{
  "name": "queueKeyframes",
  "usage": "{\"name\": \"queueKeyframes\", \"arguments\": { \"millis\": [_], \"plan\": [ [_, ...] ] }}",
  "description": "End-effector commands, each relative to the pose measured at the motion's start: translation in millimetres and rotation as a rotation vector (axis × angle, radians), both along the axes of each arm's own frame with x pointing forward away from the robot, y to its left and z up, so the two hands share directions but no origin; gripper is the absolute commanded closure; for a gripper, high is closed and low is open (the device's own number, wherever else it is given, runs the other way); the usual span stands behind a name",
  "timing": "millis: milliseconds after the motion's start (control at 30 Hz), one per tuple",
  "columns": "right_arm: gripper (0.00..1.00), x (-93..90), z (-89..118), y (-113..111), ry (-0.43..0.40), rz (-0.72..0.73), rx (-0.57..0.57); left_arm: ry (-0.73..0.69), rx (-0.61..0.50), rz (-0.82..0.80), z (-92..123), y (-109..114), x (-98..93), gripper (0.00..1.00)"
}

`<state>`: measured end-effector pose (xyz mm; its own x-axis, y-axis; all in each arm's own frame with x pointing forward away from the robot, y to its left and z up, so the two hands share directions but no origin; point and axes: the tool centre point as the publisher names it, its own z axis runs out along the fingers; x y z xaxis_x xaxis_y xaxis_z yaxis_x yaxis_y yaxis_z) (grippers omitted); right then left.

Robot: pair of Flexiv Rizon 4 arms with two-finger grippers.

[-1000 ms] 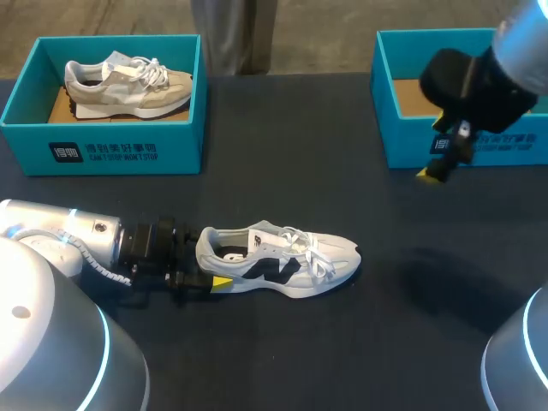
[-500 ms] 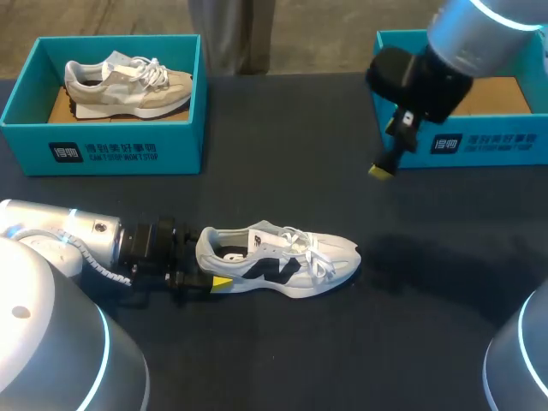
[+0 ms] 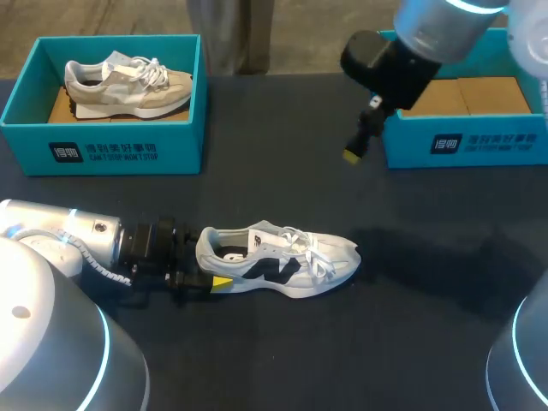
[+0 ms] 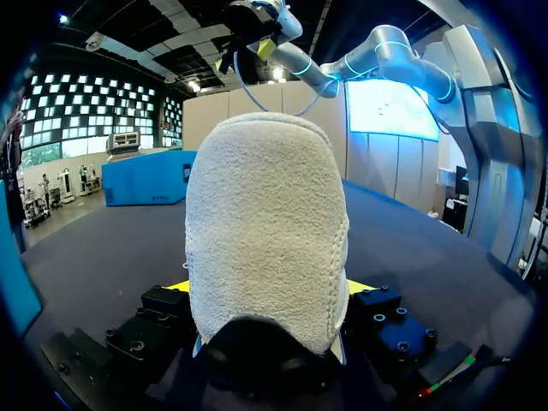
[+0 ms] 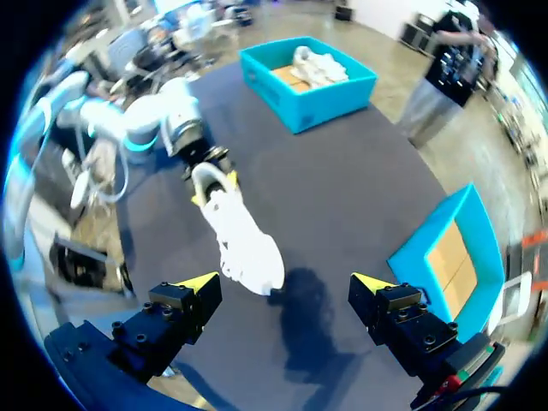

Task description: Take the shoe out of the shoebox, open the shoe tongue, remove and reinsert the insole, then place the shoe into the shoebox

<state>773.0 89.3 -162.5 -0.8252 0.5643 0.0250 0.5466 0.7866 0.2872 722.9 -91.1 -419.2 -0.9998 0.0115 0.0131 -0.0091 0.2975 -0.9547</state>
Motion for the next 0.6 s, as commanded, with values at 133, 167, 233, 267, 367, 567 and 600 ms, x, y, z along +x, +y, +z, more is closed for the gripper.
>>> {"name": "queueKeyframes", "arguments": {
  "millis": [133, 167, 233, 267, 367, 567, 600],
  "plan": [
    [0.00, -3.0, -7, 40, 0.027, -0.273, -0.081, 0.002, 0.001, -0.002, -5, -1, -3.5, 1.00],
    [0.00, -5.6, -8, 46, 0.019, -0.285, -0.059, 0.002, 0.001, -0.002, -5, -1, -3.5, 1.00],
    [0.00, -8.7, -13, 54, 0.049, -0.326, -0.100, 0.002, 0.001, -0.002, -5, -1, -3.5, 1.00],
    [0.00, -10.6, -15, 57, 0.063, -0.344, -0.133, 0.002, 0.001, -0.002, -5, -1, -3.5, 1.00],
    [0.00, -17.2, -19, 70, 0.049, -0.394, -0.131, 0.002, 0.001, -0.002, -5, -1, -3.5, 1.00],
    [0.00, -32.5, -28, 85, 0.035, -0.509, -0.118, 0.002, 0.001, -0.002, -5, -1, -3.5, 1.00],
    [0.00, -35.2, -30, 88, 0.036, -0.538, -0.112, 0.002, 0.001, -0.002, -5, -1, -3.5, 1.00]
  ]
}}
